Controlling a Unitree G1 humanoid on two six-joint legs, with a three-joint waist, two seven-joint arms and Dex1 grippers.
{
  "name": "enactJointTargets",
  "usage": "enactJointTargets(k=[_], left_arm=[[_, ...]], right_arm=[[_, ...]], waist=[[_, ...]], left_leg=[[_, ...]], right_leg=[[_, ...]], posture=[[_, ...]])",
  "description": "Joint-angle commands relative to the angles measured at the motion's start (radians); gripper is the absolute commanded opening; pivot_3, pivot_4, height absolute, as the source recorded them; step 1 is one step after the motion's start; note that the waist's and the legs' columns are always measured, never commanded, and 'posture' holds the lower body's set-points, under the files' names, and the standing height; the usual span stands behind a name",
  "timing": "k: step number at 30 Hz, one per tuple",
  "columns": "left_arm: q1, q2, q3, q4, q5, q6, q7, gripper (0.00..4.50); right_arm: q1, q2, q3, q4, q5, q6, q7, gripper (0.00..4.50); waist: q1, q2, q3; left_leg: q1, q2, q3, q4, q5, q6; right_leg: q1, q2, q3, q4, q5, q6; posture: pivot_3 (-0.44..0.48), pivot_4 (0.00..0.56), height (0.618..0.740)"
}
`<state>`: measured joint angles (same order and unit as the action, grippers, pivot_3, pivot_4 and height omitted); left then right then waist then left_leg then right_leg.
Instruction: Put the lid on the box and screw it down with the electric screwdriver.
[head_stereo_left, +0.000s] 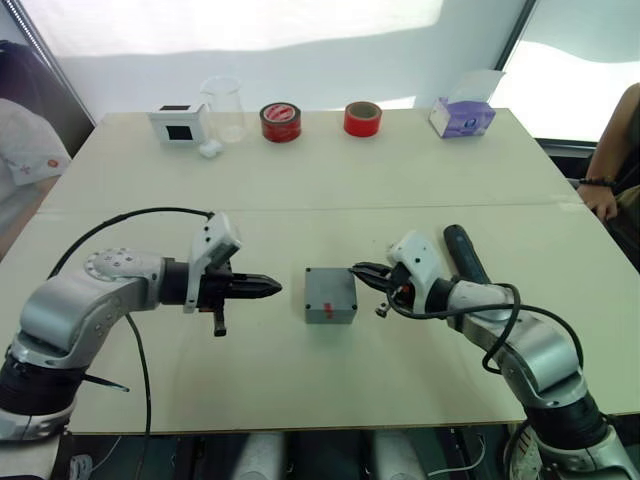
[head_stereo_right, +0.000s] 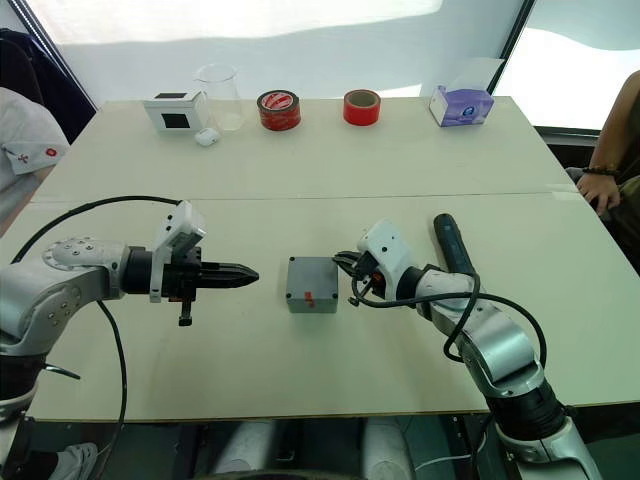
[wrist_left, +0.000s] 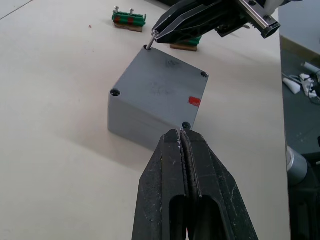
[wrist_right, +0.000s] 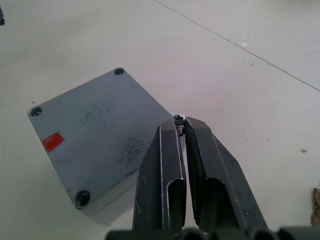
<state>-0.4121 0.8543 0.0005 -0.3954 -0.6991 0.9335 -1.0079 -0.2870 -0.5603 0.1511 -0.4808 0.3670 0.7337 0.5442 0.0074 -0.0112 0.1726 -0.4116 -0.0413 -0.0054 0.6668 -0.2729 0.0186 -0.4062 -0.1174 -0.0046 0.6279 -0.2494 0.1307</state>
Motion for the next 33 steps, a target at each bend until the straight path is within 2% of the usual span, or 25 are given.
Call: enactJointTargets(k=[1,14,18,23,26,29,33], left_arm=[[-0.018,0.010,0.021,-0.017,-0.014,-0.002,0.003,0.00],[-0.029,0.004,0.010,-0.012,-0.015,-0.005,0.006,0.00],[-0.023,0.004,0.015,-0.017,-0.017,-0.004,0.010,0.00],[-0.020,-0.003,0.020,-0.020,-0.023,-0.006,0.017,0.00],[-0.036,-0.023,0.031,-0.016,-0.043,-0.002,0.028,0.00],[-0.075,-0.056,0.042,-0.008,-0.078,0.008,0.038,0.00],[-0.116,-0.073,0.023,-0.018,-0.095,0.005,0.030,0.00]], right_arm=[[-0.007,0.005,-0.003,-0.010,-0.014,-0.026,0.007,0.05],[-0.018,0.021,0.009,0.012,-0.037,-0.030,0.023,0.05],[-0.025,0.021,0.007,0.020,-0.041,-0.031,0.030,1.33],[-0.040,0.016,-0.013,0.019,-0.037,-0.016,0.032,3.42],[-0.051,0.012,-0.076,-0.003,0.008,0.037,0.026,3.42],[-0.107,0.044,-0.235,-0.003,0.072,0.136,-0.060,3.42],[-0.184,-0.045,-0.390,-0.002,0.180,0.301,-0.038,3.42]], waist=[[0.000,0.000,0.000],[0.000,0.000,0.000],[0.000,0.000,0.000],[0.000,0.000,0.000],[0.001,0.000,0.000],[0.005,0.000,0.000],[0.005,0.001,0.001]], left_leg=[[0.000,0.000,0.000,0.000,0.000,0.000],[0.000,0.000,0.000,0.000,0.000,0.000],[0.000,0.000,0.000,0.000,0.000,0.000],[0.000,0.000,0.000,0.000,0.000,0.000],[0.000,0.000,0.000,0.000,0.000,0.000],[0.000,0.000,0.000,0.000,0.000,0.000],[0.000,0.000,0.000,0.000,0.000,-0.001]], right_leg=[[0.000,0.000,0.000,0.000,0.000,0.000],[0.000,0.000,0.000,0.000,0.000,0.000],[0.000,0.000,0.000,0.000,0.000,0.000],[0.000,0.000,0.000,0.000,0.000,0.000],[0.000,0.000,0.000,0.000,0.000,0.000],[0.000,0.000,0.000,0.000,0.000,0.000],[0.000,0.000,0.000,0.000,0.000,0.000]], posture=[[0.000,0.150,0.740],[0.000,0.150,0.740],[0.000,0.150,0.740],[0.000,0.150,0.740],[0.000,0.150,0.740],[0.000,0.150,0.740],[0.000,0.150,0.740]])
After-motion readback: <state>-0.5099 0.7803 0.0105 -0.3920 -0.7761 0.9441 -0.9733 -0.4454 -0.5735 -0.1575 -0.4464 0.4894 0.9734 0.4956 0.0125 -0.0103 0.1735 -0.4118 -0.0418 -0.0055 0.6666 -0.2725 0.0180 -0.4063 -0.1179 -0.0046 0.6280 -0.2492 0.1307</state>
